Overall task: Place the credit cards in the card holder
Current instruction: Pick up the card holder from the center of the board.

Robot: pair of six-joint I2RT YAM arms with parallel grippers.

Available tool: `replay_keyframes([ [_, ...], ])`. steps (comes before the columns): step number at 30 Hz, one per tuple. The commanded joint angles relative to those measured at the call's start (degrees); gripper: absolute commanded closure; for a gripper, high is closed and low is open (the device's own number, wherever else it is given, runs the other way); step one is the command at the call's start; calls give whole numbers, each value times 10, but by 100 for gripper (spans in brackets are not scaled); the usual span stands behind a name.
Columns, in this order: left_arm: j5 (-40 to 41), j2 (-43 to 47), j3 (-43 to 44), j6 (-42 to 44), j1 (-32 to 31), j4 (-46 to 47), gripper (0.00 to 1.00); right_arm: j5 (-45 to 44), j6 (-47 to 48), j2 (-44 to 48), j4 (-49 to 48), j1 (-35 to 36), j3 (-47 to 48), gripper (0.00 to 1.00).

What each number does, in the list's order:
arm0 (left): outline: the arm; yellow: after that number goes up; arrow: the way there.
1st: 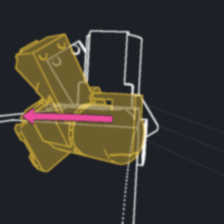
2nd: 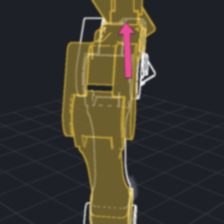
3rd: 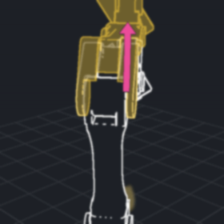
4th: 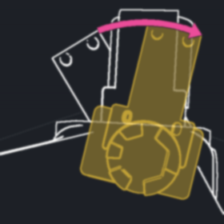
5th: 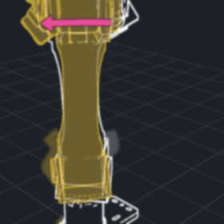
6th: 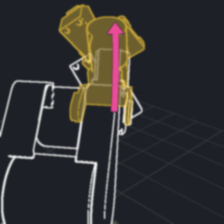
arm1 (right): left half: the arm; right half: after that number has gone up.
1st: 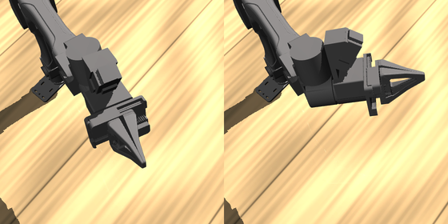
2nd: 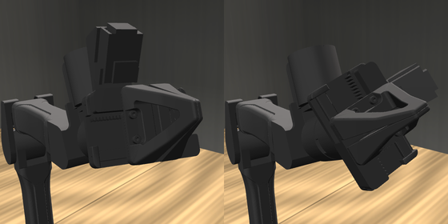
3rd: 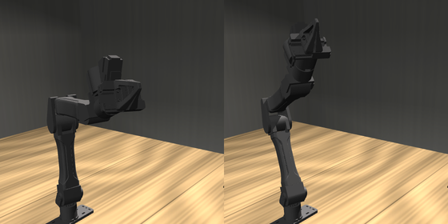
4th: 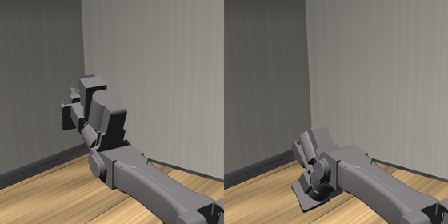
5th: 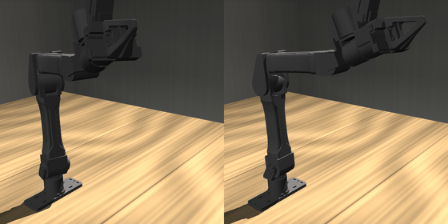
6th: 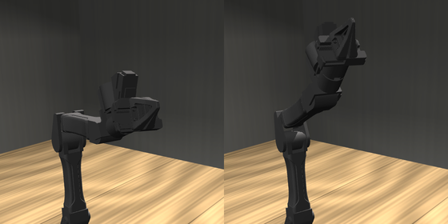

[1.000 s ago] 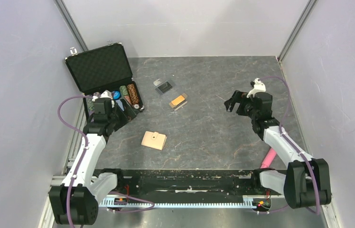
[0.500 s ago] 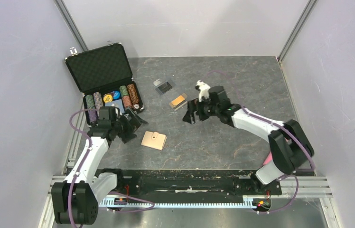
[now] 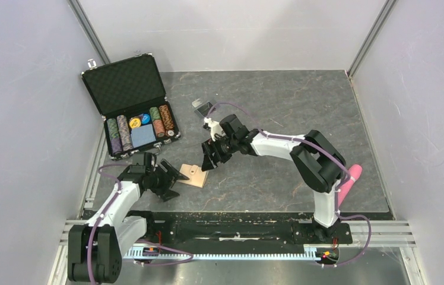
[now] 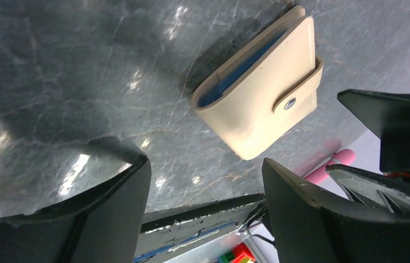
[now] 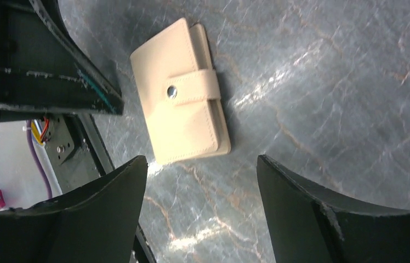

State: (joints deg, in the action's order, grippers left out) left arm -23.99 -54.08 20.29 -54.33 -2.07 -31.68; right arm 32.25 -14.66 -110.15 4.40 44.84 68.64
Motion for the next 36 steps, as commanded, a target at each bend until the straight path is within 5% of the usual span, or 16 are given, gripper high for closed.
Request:
replay_keyframes([
  [1, -16, -44, -13, -29, -4, 82, 21, 21, 5, -52, 21, 6, 69, 26],
  [9, -24, -169, -9, -28, -4, 205, 41, 49, -4, -105, 19, 22, 79, 40],
  [14, -38, -208, 25, -2, -4, 230, 62, 97, -44, -124, -19, 23, 88, 68],
  [18, -52, -194, 54, 20, -6, 224, 63, 96, -54, -115, -13, 19, 111, 100],
  [24, -65, -99, 97, 43, -8, 213, 45, 92, -82, -54, -16, -1, 118, 100],
  [36, -117, -106, 225, 69, -10, 225, 36, 120, -252, 86, -175, -105, 28, 100],
])
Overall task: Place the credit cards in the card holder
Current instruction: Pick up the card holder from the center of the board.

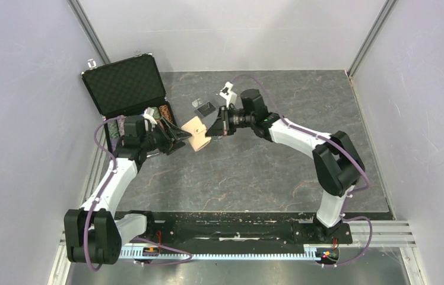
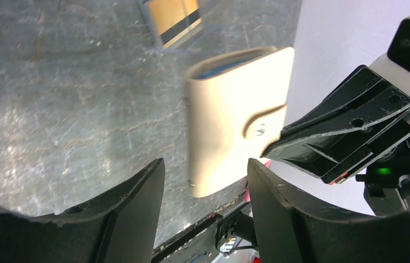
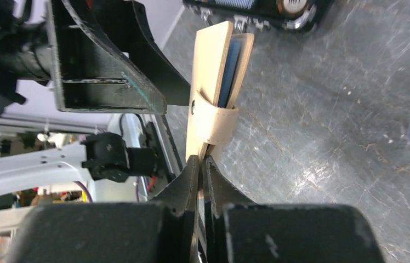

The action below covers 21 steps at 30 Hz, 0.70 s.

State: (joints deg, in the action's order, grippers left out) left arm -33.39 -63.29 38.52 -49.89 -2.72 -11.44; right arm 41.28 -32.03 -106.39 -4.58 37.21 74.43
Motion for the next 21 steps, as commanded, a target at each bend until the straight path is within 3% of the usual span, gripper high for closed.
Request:
replay_keyframes([
  [1, -25, -22, 50, 22, -3, 26, 35, 31, -86, 56, -89, -37, -36, 100],
  [6, -70, -61, 65, -43, -24, 168, 34, 34, -132, 103, -122, -73, -74, 100],
  [12, -104, -149, 139, -52, -113, 246, 36, 33, -166, 139, -150, -92, -98, 100],
  [18, -102, -184, 132, -124, -151, 374, 70, 25, -198, 161, -183, -110, -129, 100],
  [21, -102, -180, 128, -129, -154, 382, 71, 24, -221, 169, -214, -118, -150, 100],
])
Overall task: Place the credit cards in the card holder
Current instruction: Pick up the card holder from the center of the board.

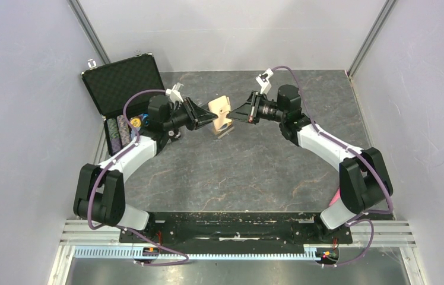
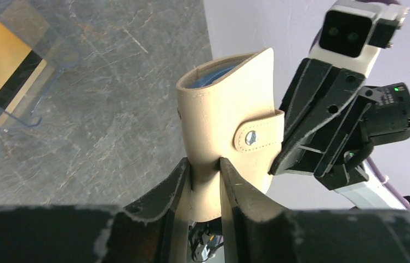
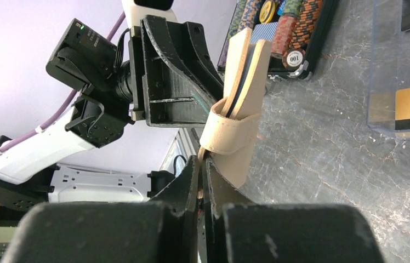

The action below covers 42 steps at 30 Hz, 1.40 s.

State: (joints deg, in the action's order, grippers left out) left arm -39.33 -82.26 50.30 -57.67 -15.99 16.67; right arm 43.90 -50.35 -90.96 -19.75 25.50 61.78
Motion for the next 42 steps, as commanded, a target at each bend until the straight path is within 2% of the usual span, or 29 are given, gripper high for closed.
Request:
replay_keyframes([
  [1, -43, 13, 6, -50, -21, 100, 71, -1, -46, 16, -73, -3, -30, 100],
  [4, -42, 24, -2, -39, -21, 86, 70, 4, -52, 17, -80, -3, -34, 100],
  [5, -39, 27, -5, -35, -21, 77, 65, 5, -54, 19, -83, -4, -36, 100],
  [7, -27, 35, -12, -24, -21, 54, 48, 7, -69, 24, -103, -4, -42, 100],
  [10, -11, 50, -24, -9, -21, 30, 28, 7, -76, 31, -110, -5, -43, 100],
  [11, -6, 54, -28, -5, -21, 26, 25, 7, -76, 34, -109, -5, -43, 100],
  [13, -8, 55, -33, -7, -21, 29, 21, 9, -78, 38, -110, -5, -44, 100],
  [16, -27, 46, -34, -20, -21, 54, 21, 11, -94, 43, -130, -6, -54, 100],
  [18, -37, 44, -44, -40, -21, 88, 25, 12, -109, 46, -149, -6, -60, 100],
  [22, -53, 36, -78, -119, -20, 228, 38, 14, -122, 47, -165, -9, -71, 100],
  [26, -59, 24, -98, -181, -20, 326, 64, 15, -123, 49, -169, -12, -87, 100],
  [29, -58, 29, -100, -187, -20, 332, 82, 12, -103, 50, -139, -12, -93, 100],
  [31, -54, 35, -101, -183, -21, 323, 91, 2, -59, 51, -76, -14, -82, 100],
  [32, -54, 39, -101, -179, -20, 313, 94, -6, -35, 54, -29, -15, -72, 95],
  [34, -50, 50, -100, -165, -20, 284, 98, -32, 21, 59, 58, -15, -50, 70],
  [36, -42, 70, -91, -123, -21, 207, 98, -66, 79, 62, 145, -15, -25, 50],
  [39, -7, 110, -51, -11, -27, 9, 98, -109, 153, 63, 250, -15, 19, 27],
  [42, 79, 134, 7, 101, -51, -216, 98, -146, 205, 60, 323, -10, 52, 11],
])
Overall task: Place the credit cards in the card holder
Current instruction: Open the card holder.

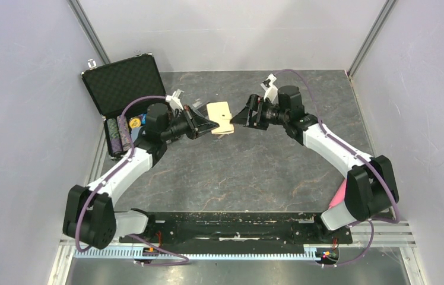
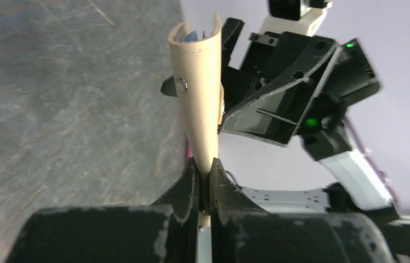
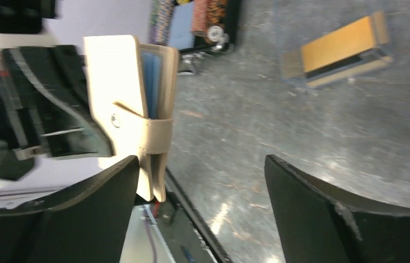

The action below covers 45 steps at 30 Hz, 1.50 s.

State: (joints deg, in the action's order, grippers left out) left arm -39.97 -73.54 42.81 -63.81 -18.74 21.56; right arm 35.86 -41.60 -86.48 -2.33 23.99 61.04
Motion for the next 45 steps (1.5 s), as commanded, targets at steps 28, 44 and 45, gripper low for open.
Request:
replay_keyframes([
  [28, 274, 7, 263, 267, -150, -566, 98, -265, 260, -101, 367, 144, 225, 28],
  [44, 257, 34, 210, 240, -150, -506, 98, -285, 297, -58, 384, 21, 125, 28],
  [45, 250, 35, 200, 232, -150, -493, 98, -266, 300, -50, 380, 10, 117, 27],
])
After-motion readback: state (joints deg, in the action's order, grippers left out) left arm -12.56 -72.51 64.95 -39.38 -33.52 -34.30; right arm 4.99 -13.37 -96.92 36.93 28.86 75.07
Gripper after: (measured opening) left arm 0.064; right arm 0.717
